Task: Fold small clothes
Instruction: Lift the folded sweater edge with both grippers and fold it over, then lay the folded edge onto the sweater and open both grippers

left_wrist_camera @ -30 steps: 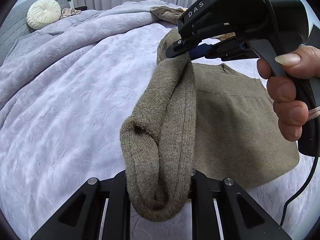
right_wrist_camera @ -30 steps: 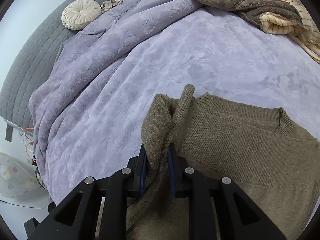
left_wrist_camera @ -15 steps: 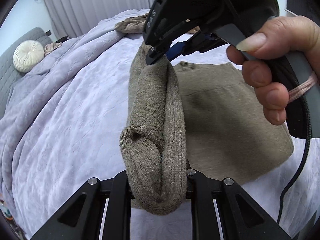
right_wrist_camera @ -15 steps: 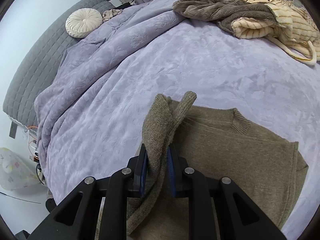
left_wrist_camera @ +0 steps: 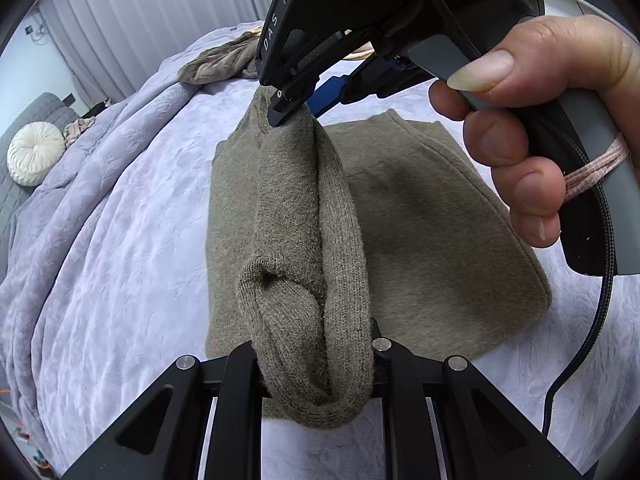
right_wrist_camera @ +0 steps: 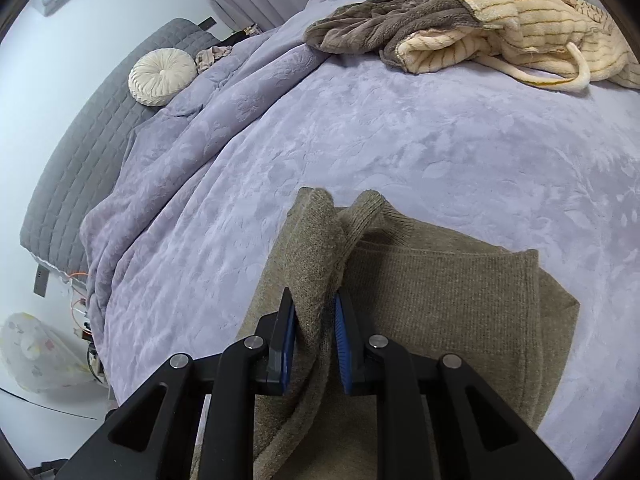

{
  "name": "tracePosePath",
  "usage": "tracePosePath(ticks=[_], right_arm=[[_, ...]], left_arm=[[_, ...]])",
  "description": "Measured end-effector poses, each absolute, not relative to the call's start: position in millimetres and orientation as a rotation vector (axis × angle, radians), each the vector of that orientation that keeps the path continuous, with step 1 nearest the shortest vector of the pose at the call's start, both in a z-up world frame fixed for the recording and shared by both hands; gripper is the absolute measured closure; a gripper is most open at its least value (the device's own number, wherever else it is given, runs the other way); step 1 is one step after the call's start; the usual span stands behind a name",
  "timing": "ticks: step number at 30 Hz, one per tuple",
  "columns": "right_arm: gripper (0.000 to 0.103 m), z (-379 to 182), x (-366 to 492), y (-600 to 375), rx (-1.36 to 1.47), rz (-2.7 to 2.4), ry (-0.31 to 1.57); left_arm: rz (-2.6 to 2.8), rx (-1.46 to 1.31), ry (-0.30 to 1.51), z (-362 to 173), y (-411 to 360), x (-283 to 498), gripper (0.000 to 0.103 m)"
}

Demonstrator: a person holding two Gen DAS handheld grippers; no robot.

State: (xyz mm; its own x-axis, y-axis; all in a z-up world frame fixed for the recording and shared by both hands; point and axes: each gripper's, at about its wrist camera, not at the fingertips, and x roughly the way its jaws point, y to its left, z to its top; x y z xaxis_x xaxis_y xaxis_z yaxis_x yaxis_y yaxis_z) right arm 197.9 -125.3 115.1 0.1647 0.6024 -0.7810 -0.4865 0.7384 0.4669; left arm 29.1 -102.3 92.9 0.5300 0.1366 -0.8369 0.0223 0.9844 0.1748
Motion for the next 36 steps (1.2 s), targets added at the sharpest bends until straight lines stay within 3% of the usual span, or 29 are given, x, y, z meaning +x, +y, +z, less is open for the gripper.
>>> tracePosePath(ticks=[20,34,35,36], right_arm=[[0.083,107,208,-232,0.198,0.772,1.107],[0.083,56,226,-272,0.283,0.727,1.164],[0.082,54,227,-272,0.287,0.727,1.169],[0.076,53,227,-273,0.291,0.723,1.172]], left_arm=[[0.000,0.311,1.031,82,-200,57,0.085],[0.033,0.412,1.072,55,-237,71,0.084],[0.040,0.425,1.070,54,-240,70,0.082],[0.039,0.429,1.075,53,-241,70,0.066]])
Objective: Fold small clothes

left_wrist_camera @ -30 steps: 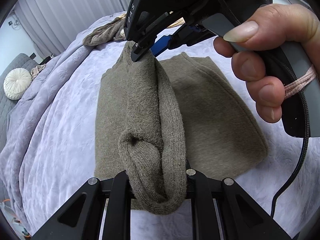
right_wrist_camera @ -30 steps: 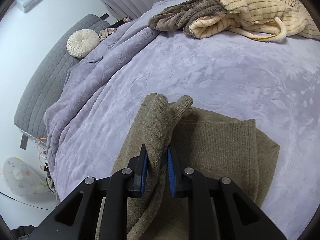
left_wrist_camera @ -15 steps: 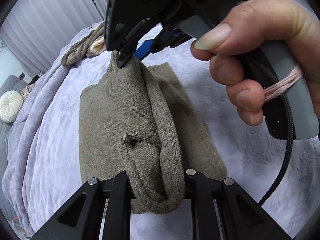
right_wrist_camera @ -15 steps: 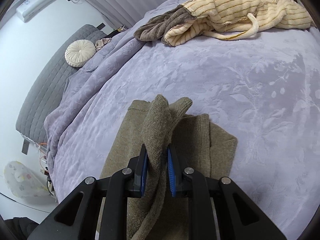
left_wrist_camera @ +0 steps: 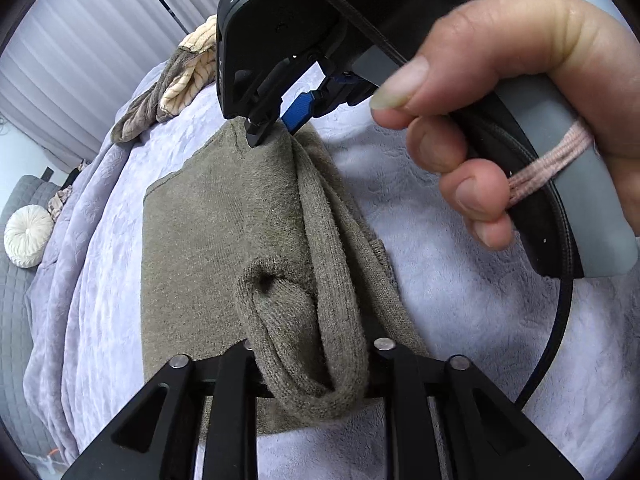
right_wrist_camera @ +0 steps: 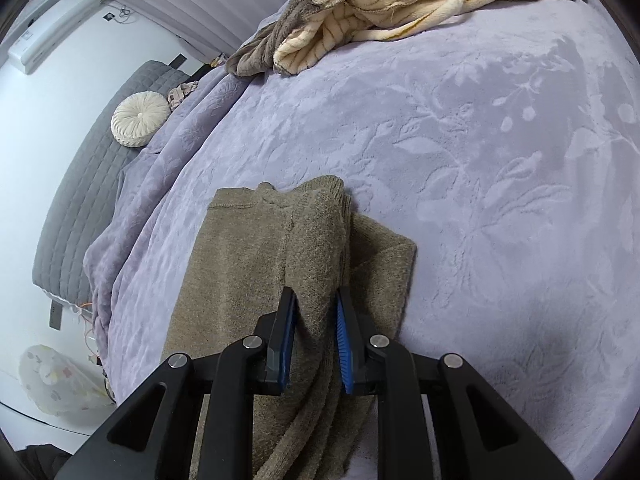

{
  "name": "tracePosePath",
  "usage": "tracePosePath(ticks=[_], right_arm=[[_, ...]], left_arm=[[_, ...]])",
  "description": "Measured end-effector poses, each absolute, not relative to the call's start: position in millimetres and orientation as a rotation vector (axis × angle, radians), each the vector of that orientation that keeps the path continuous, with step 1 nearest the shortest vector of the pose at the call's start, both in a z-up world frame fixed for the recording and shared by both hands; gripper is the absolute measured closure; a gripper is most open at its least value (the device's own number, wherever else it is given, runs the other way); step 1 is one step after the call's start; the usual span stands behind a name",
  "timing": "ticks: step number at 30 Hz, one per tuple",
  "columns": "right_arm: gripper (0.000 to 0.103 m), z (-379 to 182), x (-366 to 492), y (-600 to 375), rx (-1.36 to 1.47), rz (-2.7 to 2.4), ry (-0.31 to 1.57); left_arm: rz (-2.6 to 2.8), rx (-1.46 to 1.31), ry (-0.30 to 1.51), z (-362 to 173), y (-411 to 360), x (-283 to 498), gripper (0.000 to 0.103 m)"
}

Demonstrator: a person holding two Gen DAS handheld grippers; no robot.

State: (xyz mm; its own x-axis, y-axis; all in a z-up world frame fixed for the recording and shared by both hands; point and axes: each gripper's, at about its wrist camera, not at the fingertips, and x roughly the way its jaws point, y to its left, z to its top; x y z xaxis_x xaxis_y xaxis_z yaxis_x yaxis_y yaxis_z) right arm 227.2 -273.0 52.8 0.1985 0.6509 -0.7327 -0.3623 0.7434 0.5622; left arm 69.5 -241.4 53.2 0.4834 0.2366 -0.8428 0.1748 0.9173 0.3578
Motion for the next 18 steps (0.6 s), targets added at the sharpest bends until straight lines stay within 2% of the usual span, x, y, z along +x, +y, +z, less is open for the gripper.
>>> tracePosePath(ticks=[1,2,3,5,8,11,12,13,14,18], right_arm=[[0.075,53,227,-276,0.296,0.706,1.173],[0.066,54,228,-279,0.300,0.695,1.172],[0.053,56,228,-285,0.310,0.681,1.171],[0.042,64,224,-296,0.330,0.653,1.143],[0.042,85,212,-304,0.315,0.651,1.092],[0.042,118,192,-296,0.302,0.753,0.984],[0.038,123,190,-291,0.321,0.797,0.976],[0.035,124,189,-283,0.347,0.845,0.986],[0.027,119,191,-272,0.370,0.886,1.020],[0.026,83,202,-245,0.287,0.822,1.144]], left_arm=[[0.031,0.417,1.079,55,-242,68,0.048],[0.050,0.410,1.070,58,-241,66,0.041],[0.061,0.402,1.059,60,-238,65,0.033],[0.015,0.344,1.076,66,-231,61,0.032],[-0.118,0.206,1.090,84,-214,43,0.032],[-0.185,0.105,1.009,109,-191,23,0.032],[-0.173,0.084,0.984,115,-182,22,0.023],[-0.153,0.050,0.969,117,-170,25,0.005],[-0.131,0.016,0.963,116,-159,29,0.003],[-0.077,-0.090,1.030,95,-124,51,0.003]])
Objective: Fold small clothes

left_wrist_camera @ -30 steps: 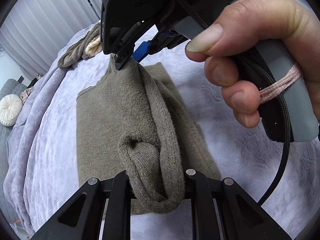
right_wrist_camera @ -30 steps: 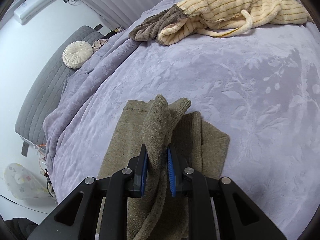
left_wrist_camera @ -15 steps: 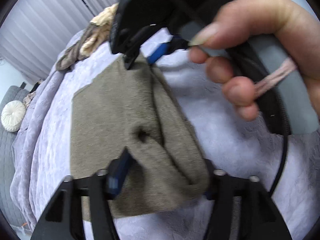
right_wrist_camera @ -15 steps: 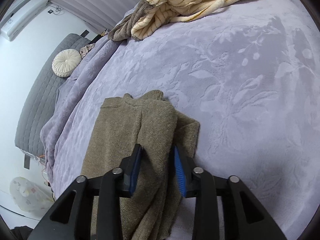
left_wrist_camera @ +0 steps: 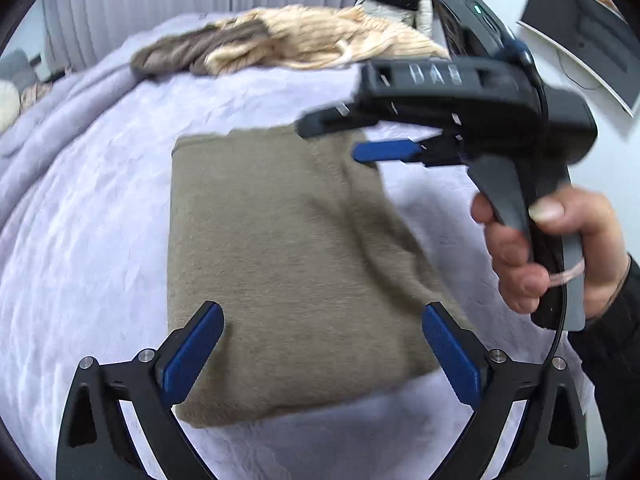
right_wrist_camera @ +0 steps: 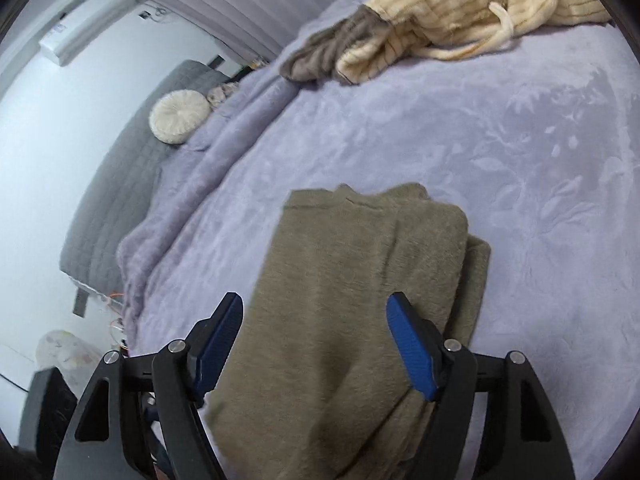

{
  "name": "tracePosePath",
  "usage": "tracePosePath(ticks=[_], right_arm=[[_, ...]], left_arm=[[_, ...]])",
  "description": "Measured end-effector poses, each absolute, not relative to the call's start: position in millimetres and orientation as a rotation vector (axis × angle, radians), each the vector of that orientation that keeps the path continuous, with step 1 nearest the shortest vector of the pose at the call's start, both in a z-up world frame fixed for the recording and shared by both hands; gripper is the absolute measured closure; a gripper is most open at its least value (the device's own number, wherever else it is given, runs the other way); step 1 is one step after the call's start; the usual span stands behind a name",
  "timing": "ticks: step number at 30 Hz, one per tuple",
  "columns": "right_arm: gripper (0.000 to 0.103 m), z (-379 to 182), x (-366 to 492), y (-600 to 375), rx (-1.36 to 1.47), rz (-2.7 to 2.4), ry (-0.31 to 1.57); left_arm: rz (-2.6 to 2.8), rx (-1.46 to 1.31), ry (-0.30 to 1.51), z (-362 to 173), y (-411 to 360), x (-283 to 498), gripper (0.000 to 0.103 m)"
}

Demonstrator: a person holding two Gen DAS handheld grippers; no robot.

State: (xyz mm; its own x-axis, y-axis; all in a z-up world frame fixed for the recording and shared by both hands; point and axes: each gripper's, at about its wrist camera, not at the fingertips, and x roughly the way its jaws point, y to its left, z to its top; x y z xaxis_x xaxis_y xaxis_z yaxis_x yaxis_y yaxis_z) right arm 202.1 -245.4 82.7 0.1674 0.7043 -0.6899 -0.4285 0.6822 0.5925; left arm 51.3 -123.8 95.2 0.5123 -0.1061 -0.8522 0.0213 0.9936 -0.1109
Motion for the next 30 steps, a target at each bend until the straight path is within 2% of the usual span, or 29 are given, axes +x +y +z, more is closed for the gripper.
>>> tracePosePath(ticks=[3,6,10,13,16,19,21,22,25,27,30], right_arm=[[0.028,50,214,-265,0.288,0.664,1.199],[0.027,47,213,-290,0.303,0.552,1.208],[0.027,93,181,-300,0.367,0.696,1.074],[0.025,113,156,-281,0.432,0.861,1.045],[0.025,100,145,-258,0.429,0.905,1.116],[0.026,68,140,-256,0.295,0.747,1.188],[0.039,54,140,-265,0.283,0.696,1.196],[0.039,55,138,-269,0.303,0.691,1.190],[0.034,78,124,-273,0.314,0.661,1.153],[0.026,95,107,-274,0.323,0.679,1.103],[0.026,108,78,-269,0.244,0.656,1.066]], left_arm=[[-0.011,-0.089,1.105,71,-108,60,0.003],[-0.013,-0.102,1.112,64,-100,55,0.003],[-0.045,-0.145,1.038,81,-94,43,0.003],[-0.012,-0.152,1.067,72,-90,42,0.003],[0.001,-0.161,1.099,57,-80,43,0.003],[-0.017,-0.213,1.126,50,-68,44,0.003],[-0.033,-0.191,1.134,48,-69,45,0.003],[-0.034,-0.175,1.131,50,-69,43,0.003],[-0.044,-0.174,1.083,66,-56,31,0.003],[-0.047,-0.173,1.056,72,-44,14,0.003],[-0.055,-0.124,1.073,65,-39,-5,0.003]])
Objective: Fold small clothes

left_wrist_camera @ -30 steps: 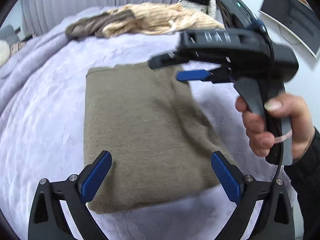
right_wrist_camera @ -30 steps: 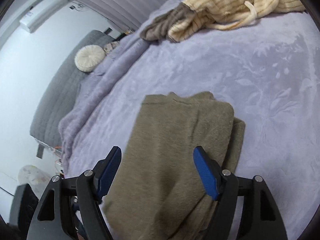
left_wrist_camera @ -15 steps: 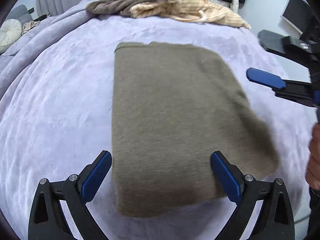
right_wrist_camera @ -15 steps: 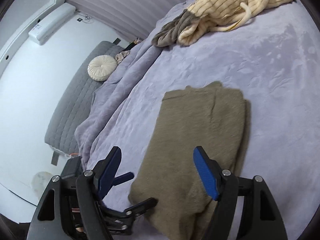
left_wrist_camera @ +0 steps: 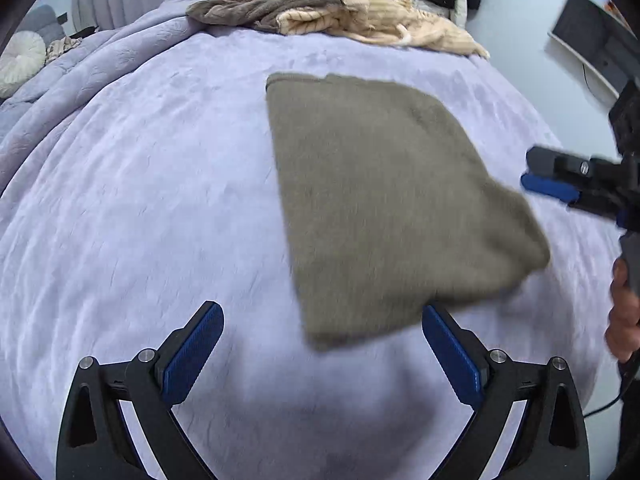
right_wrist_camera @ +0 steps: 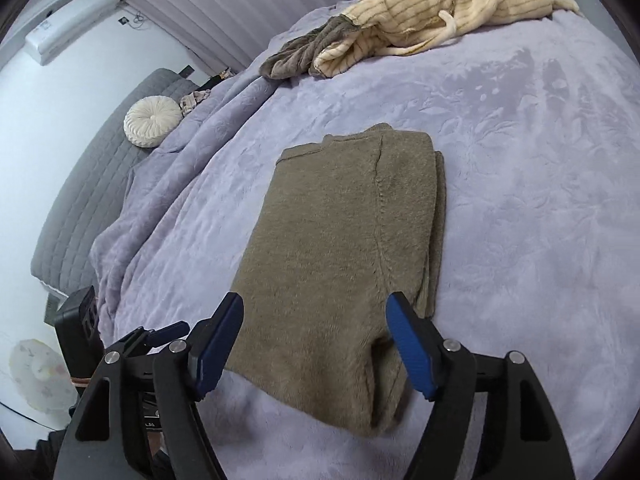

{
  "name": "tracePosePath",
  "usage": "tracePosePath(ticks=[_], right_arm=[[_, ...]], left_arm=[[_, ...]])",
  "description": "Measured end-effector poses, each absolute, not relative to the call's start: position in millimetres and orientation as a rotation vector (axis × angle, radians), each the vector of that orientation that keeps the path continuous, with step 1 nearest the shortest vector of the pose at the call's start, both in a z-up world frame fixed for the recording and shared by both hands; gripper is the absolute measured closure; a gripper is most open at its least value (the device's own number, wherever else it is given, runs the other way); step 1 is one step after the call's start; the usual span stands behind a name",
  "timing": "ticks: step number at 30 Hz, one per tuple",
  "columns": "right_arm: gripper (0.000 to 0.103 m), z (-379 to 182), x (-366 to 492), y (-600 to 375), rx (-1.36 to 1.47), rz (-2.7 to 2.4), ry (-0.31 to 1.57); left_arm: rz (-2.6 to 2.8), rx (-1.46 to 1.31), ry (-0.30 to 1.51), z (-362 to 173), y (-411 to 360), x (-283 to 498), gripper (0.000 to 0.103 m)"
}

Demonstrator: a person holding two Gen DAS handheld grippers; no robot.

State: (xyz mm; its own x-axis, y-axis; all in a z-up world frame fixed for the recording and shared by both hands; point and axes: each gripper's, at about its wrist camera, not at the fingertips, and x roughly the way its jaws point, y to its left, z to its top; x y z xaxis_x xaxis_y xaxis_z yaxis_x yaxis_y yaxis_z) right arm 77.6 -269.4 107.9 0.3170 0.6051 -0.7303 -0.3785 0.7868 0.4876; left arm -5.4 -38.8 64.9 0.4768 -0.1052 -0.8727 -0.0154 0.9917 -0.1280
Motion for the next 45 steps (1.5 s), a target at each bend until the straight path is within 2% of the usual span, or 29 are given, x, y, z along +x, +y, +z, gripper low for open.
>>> tracePosePath(ticks=[6,11,15,21,24,31,38,45], right_arm=[[0.026,93,41,-268,0.166,0.530,1.087],[0.027,68,34,-274,0.077,0.411,1.137],[0.026,66,36,-292,0.141,0.393,1.160],[0.026,112,19,-278,0.132,0.453,0.975],[0.026,117,12,-261,0.178,0.607,0.936],[0.027,69,33,-253,0.104,0.514,1.093],[0.022,109,33,-294,0.107,0.448,1.011],[0.022,104,90,-316,0.199,0.419,1.078]], left_arm=[[0.046,-0.077,1.068,47,-43,3,0.003],[0.070,-0.179,1.096,38,-21,-1,0.003],[0.080,-0.135,1.088,46,-21,-16,0.003],[0.055,-0.162,1.048,69,-20,-16,0.003],[0.065,-0.162,1.046,72,-20,-15,0.003],[0.060,-0.156,1.081,66,-20,-9,0.003],[0.003,-0.235,1.135,71,-12,17,0.003],[-0.026,-0.320,1.195,75,-10,74,0.003]])
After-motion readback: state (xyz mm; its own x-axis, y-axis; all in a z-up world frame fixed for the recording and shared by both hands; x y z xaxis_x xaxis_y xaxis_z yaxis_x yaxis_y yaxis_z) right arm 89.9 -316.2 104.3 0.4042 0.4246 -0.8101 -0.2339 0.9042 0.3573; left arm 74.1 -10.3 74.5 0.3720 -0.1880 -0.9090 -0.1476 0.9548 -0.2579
